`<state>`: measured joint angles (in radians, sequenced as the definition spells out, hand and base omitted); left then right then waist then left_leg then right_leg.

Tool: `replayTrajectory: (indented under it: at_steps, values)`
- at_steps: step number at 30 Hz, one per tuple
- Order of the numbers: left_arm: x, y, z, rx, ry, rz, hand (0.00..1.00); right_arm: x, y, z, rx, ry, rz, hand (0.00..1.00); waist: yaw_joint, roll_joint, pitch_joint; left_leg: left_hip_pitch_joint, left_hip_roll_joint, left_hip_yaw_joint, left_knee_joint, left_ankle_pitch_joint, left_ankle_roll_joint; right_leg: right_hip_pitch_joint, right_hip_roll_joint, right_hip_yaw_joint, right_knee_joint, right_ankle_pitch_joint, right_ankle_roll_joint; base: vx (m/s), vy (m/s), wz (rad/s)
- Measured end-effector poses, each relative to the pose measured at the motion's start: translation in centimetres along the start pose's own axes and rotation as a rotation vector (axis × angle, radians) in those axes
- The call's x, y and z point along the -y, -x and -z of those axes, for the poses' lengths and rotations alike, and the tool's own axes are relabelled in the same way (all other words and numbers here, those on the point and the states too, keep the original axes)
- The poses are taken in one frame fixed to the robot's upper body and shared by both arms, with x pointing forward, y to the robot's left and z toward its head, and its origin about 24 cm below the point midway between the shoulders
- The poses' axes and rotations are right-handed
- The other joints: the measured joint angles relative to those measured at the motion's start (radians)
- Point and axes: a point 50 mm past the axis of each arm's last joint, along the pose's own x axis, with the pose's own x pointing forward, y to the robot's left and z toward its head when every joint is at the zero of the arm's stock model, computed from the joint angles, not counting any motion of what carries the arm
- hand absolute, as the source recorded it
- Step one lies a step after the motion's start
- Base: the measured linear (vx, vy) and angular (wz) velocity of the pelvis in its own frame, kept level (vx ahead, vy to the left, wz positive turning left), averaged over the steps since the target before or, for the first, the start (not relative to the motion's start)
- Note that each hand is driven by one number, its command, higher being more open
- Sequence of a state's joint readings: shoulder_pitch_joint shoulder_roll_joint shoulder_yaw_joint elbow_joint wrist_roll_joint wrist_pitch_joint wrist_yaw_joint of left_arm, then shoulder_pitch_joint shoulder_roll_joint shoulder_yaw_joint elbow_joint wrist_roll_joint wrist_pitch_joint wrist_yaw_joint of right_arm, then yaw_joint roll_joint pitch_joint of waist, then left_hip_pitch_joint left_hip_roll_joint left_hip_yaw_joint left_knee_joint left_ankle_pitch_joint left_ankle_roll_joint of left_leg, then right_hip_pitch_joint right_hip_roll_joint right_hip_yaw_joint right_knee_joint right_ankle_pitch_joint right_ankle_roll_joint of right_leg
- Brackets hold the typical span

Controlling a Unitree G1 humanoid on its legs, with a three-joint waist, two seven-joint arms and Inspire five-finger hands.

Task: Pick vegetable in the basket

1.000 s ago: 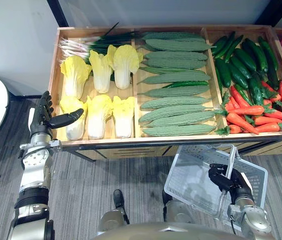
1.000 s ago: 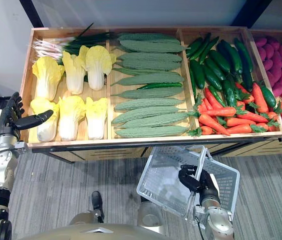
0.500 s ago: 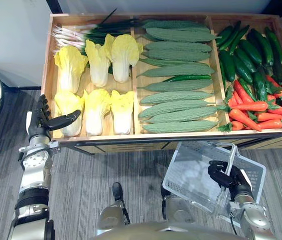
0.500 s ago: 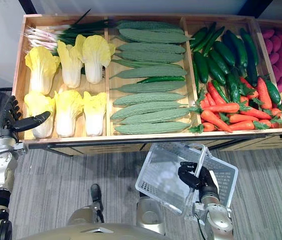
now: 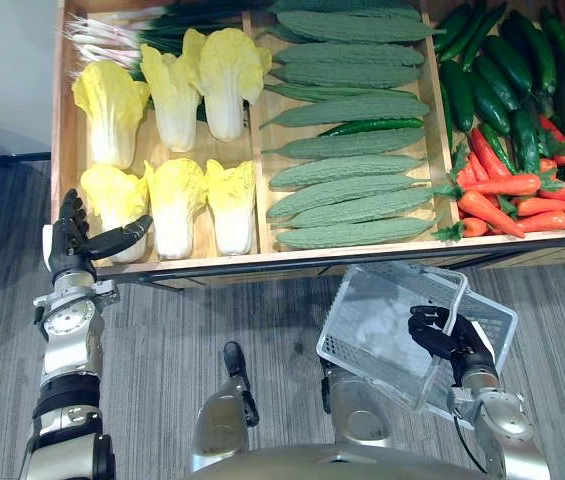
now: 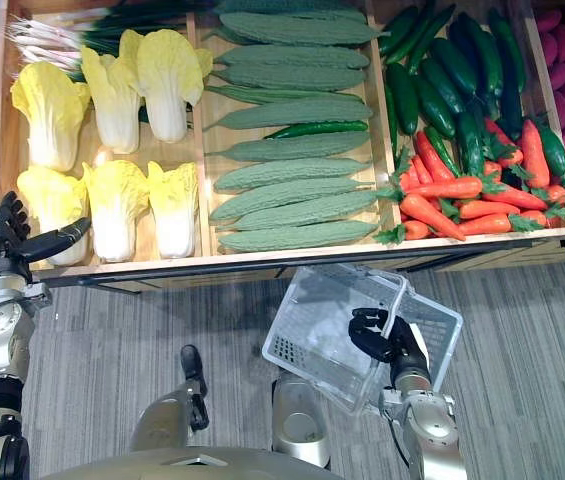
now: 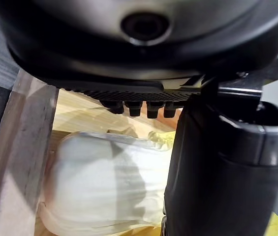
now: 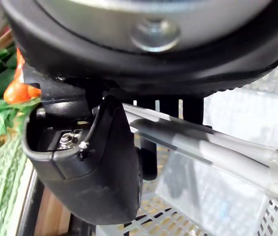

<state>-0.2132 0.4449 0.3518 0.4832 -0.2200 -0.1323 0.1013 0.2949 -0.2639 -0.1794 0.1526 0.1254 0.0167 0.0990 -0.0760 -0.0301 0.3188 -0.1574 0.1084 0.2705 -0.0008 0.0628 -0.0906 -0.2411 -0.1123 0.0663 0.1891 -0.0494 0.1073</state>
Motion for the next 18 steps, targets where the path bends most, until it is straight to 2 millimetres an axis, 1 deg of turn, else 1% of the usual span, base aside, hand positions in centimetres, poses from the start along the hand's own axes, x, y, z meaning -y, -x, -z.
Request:
replayTrajectory:
  at_steps: [2, 6, 9, 11, 12, 15, 18]
  values:
    - [-0.1, -0.2, -0.3, 0.011, 0.000, -0.004, 1.00, 0.0, -0.1, -0.2, 0.013, 0.000, -0.001, 0.00, 0.002, 0.001, 0.010, -0.002, 0.007, 0.000, 0.000, 0.009, 0.004, -0.002, 0.008, 0.000, 0.000, 0.004, -0.004, -0.01, -0.046, -0.03]
    - [0.0, -0.5, -0.5, 0.022, 0.000, -0.007, 1.00, -0.1, -0.5, -0.7, 0.029, 0.009, -0.008, 0.00, 0.005, 0.002, 0.018, -0.005, 0.017, 0.000, -0.002, 0.016, -0.001, -0.007, 0.017, -0.001, 0.000, 0.008, -0.009, -0.01, -0.038, -0.03]
    - [-0.5, -0.7, -0.9, 0.035, -0.051, -0.002, 1.00, -0.4, -0.9, -1.2, 0.044, 0.009, -0.017, 0.00, 0.013, -0.005, 0.023, -0.009, 0.024, 0.010, -0.006, 0.021, -0.005, -0.020, 0.026, 0.009, 0.000, 0.015, -0.012, -0.01, -0.022, -0.11]
    - [-0.3, -0.9, -1.1, 0.036, -0.060, 0.006, 1.00, -0.5, -1.0, -1.2, 0.045, 0.009, -0.020, 0.00, 0.016, -0.006, 0.024, -0.007, 0.026, 0.012, -0.017, 0.031, -0.005, -0.024, 0.029, 0.009, -0.001, 0.019, -0.013, -0.01, -0.016, -0.03]
    - [-0.3, -1.0, -1.1, 0.037, -0.063, 0.007, 0.00, -0.5, -1.0, -1.3, 0.046, 0.008, -0.020, 0.00, 0.016, -0.006, 0.024, -0.006, 0.026, 0.012, -0.021, 0.034, -0.006, -0.025, 0.030, 0.009, -0.001, 0.020, -0.013, 0.00, 0.000, 0.00]
    - [-0.2, -1.4, -1.3, 0.037, -0.064, 0.008, 0.00, -0.5, -1.2, -1.4, 0.051, 0.008, -0.021, 0.00, 0.019, -0.007, 0.025, -0.007, 0.025, 0.012, -0.024, 0.037, -0.010, -0.027, 0.030, 0.009, -0.001, 0.024, -0.012, 0.00, 0.000, 0.00]
    - [-1.4, -2.2, -1.8, 0.031, -0.090, -0.025, 0.00, -0.7, -1.5, -1.6, 0.054, 0.006, -0.025, 0.00, 0.018, -0.009, 0.026, -0.007, 0.025, 0.012, -0.044, 0.053, -0.011, -0.031, 0.032, 0.008, -0.017, 0.038, -0.011, -0.01, -0.004, 0.00]
